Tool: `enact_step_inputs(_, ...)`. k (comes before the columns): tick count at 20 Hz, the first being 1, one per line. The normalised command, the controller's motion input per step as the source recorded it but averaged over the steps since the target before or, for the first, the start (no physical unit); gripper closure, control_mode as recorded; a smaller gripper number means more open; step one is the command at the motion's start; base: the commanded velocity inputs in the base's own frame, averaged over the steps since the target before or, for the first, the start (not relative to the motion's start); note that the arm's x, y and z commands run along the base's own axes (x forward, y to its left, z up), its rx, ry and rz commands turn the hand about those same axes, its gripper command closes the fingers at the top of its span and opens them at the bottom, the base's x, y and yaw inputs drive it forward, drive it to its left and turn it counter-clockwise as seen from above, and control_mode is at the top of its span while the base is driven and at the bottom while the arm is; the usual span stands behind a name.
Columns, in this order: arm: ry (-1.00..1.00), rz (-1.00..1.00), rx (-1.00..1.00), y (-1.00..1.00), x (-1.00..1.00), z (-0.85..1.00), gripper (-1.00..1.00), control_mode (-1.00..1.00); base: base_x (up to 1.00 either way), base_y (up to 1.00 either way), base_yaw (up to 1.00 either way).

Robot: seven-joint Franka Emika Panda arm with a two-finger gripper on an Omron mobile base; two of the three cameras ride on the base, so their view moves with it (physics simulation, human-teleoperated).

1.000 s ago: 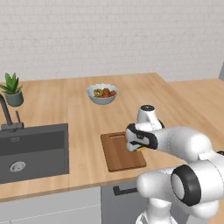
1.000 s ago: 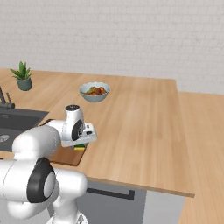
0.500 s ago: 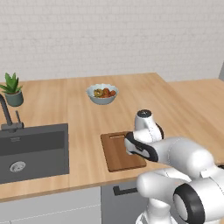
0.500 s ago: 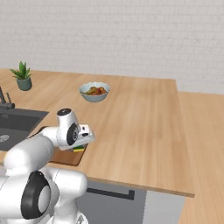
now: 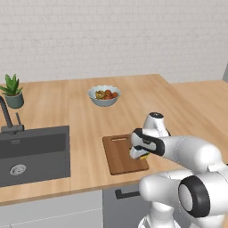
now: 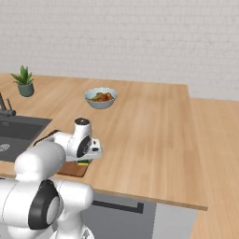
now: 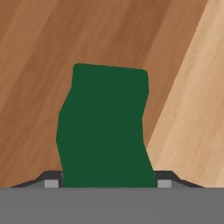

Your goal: Pick up the sponge from the counter and clean the cutting board by briefly scrubbing or pressing down on the cutting board. Once finished, release the sponge.

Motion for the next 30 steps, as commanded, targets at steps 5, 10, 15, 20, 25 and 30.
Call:
enact_step_inputs(5, 0.05, 0.0, 0.1, -0.05, -0.87, -1.0, 1.0, -1.0, 0.0, 0.0, 0.0)
enact_step_inputs(10, -0.07, 0.02, -0.06, 0.0, -0.99, -0.96, 1.0, -1.0, 0.0, 0.0, 0.0)
enact_step_inputs(15, -0.14, 0.02, -0.14, 0.04, -0.96, -0.94, 1.0, -1.0, 0.0, 0.0, 0.0)
enact_step_inputs(20, -0.06, 0.0, -0.06, 0.34, -0.43, -0.45, 1.0, -1.0, 0.0, 0.0, 0.0)
enact_step_inputs(25, -0.02, 0.0, 0.0, 0.56, -0.02, -0.03, 1.0, -1.0, 0.0, 0.0, 0.0)
enact_step_inputs(30, 0.01, 0.0, -0.04, 0.54, 0.11, -0.1, 1.0, -1.0, 0.0, 0.0, 0.0)
